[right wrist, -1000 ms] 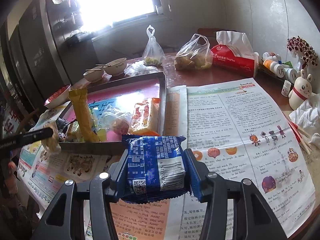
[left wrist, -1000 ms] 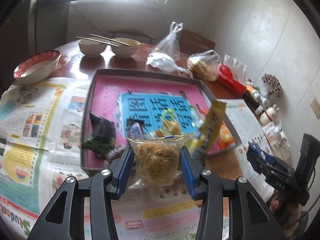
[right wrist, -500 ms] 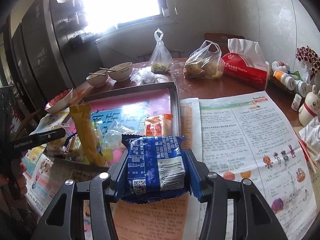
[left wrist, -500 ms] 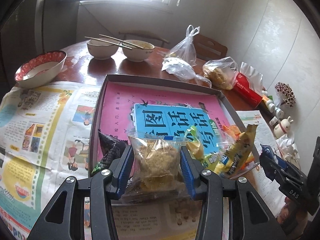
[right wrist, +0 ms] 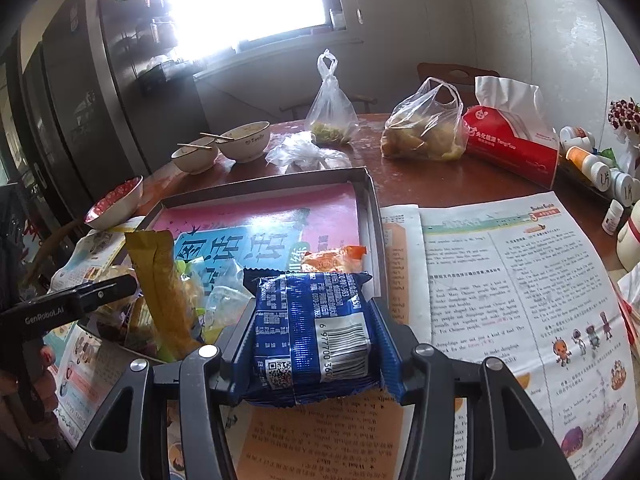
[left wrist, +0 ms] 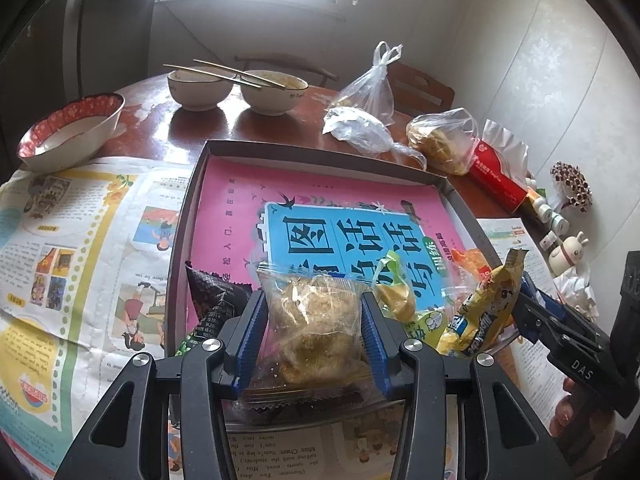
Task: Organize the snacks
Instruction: 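Carry the clear bag over the tray with the left gripper while the right carries the blue pack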
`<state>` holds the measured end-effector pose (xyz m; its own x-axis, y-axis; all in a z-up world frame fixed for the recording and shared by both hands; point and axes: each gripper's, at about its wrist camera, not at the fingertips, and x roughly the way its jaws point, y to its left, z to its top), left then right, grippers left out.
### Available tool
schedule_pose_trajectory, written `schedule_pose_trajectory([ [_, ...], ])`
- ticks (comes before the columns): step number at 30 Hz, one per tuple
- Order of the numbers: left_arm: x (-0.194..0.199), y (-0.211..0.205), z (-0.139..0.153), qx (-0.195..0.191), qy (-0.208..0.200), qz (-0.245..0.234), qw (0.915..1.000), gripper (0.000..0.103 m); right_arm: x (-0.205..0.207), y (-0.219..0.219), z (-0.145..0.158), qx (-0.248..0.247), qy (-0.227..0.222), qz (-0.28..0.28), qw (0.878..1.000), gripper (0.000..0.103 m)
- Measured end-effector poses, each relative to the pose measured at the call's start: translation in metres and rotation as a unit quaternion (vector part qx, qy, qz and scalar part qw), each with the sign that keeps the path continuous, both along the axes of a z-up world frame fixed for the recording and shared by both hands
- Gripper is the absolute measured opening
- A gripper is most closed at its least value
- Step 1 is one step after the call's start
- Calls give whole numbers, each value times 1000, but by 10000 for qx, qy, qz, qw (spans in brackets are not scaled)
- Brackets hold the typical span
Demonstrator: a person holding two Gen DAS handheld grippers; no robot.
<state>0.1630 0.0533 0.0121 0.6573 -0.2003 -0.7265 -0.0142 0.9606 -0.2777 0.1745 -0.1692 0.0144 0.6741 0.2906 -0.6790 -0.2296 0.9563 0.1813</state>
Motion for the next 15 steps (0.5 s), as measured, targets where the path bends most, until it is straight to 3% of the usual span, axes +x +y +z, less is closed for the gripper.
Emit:
schedule_pose_trajectory([
  [15,-3,0,-1,35,-48,-52,10000,48,10,8,5,-19,-42,48,10000,52],
])
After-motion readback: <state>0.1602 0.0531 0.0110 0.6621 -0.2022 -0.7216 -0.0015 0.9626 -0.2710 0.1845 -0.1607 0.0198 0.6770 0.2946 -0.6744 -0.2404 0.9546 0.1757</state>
